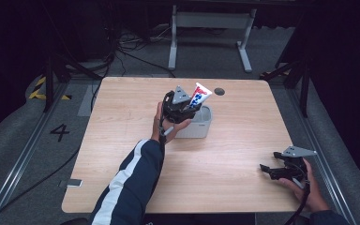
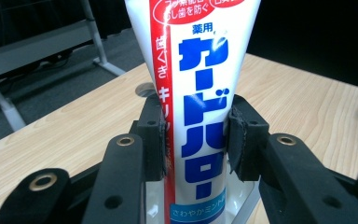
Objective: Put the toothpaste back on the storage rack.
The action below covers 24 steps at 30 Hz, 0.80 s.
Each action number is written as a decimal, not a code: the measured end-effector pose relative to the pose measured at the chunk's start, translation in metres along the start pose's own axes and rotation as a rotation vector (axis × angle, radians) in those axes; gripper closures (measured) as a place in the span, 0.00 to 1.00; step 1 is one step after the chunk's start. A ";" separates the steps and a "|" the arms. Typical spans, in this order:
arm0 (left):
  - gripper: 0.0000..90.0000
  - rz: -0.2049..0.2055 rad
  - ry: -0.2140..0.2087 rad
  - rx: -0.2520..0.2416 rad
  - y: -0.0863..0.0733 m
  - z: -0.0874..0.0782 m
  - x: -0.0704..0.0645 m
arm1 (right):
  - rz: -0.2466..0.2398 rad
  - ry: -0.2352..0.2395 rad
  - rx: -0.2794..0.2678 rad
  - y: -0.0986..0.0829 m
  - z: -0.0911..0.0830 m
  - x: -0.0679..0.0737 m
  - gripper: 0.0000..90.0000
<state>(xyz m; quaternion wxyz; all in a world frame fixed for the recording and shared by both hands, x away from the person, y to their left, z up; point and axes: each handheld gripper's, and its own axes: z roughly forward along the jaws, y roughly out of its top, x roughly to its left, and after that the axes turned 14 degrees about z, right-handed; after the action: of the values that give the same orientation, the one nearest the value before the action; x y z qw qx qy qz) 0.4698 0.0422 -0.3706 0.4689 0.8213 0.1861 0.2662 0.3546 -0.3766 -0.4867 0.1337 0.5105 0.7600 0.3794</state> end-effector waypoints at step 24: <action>0.61 0.011 -0.051 0.153 -0.013 0.004 0.002 | 0.000 0.000 0.000 0.000 0.000 0.000 0.17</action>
<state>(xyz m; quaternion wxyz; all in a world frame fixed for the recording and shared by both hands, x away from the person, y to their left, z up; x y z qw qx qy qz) 0.4729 0.0467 -0.3836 0.4077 0.8624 0.1894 0.2330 0.3546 -0.3766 -0.4867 0.1336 0.5106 0.7599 0.3794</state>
